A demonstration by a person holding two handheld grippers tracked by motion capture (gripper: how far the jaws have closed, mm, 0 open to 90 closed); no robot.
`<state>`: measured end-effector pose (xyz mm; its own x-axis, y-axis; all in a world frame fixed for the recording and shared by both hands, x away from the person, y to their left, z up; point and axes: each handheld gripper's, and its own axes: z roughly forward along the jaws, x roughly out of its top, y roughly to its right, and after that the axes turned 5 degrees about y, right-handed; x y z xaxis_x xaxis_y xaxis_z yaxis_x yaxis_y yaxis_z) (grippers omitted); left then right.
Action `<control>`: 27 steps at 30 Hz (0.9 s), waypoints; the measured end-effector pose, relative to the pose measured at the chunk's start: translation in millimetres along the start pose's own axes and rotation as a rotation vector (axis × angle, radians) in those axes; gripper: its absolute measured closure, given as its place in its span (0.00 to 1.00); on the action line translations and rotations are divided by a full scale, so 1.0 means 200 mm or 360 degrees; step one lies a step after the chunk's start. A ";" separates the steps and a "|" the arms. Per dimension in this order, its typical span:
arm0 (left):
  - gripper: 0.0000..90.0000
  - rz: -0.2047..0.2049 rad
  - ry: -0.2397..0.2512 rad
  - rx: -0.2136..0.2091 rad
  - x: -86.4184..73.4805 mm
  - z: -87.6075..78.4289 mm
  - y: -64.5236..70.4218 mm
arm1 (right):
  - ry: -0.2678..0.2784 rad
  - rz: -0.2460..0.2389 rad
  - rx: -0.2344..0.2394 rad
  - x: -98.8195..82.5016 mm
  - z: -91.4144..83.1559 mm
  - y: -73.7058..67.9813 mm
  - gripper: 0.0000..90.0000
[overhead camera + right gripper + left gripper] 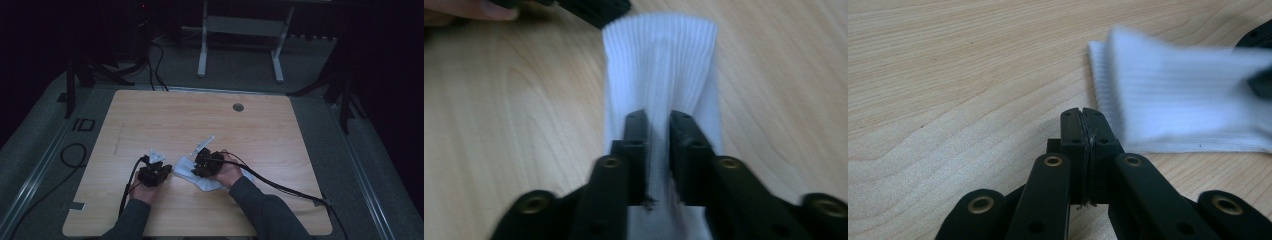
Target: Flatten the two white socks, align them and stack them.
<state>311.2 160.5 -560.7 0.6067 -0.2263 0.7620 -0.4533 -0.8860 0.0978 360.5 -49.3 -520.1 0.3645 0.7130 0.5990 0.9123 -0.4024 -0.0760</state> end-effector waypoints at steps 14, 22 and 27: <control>0.98 -0.0017 0.0108 -0.0028 0.04 -0.06 0.02 | 0.0031 -0.0051 -0.0222 0.04 -0.22 0.05 0.52; 0.99 0.0140 0.0128 -0.0091 0.08 -0.04 0.13 | 0.0010 -0.0022 -0.0337 -0.05 -0.35 0.12 0.62; 0.99 0.0188 0.0093 -0.0083 0.08 -0.01 0.16 | 0.0020 0.0019 -0.0400 -0.14 -0.42 0.15 0.66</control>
<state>305.0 128.5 -545.0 0.5086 -0.3022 0.8062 -0.5535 -0.8320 0.0373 362.1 -129.8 -471.1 0.3713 0.7009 0.6090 0.8321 -0.5422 0.1167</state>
